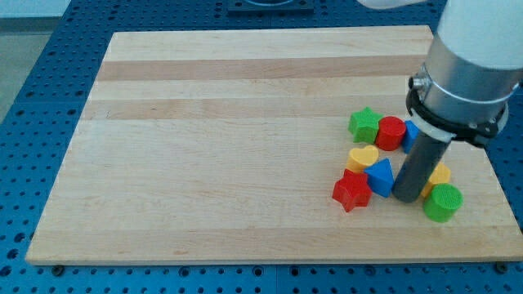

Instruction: Move the hexagon and green circle to the right

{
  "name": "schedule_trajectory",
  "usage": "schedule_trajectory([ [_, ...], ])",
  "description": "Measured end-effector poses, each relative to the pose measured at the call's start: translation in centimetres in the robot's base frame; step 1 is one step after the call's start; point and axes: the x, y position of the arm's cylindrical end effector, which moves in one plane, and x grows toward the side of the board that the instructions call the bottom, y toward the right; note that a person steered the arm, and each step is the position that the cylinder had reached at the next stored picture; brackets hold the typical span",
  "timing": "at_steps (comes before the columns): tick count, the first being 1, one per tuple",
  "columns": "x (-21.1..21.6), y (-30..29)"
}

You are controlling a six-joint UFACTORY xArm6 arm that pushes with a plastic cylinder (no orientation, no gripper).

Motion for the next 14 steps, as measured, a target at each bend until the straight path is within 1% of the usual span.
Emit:
schedule_trajectory([
  [2, 0.7, 0.0],
  [3, 0.4, 0.0],
  [6, -2.2, 0.3],
  [10, -2.5, 0.9],
  [12, -2.5, -2.6],
  [14, -2.0, -2.0],
])
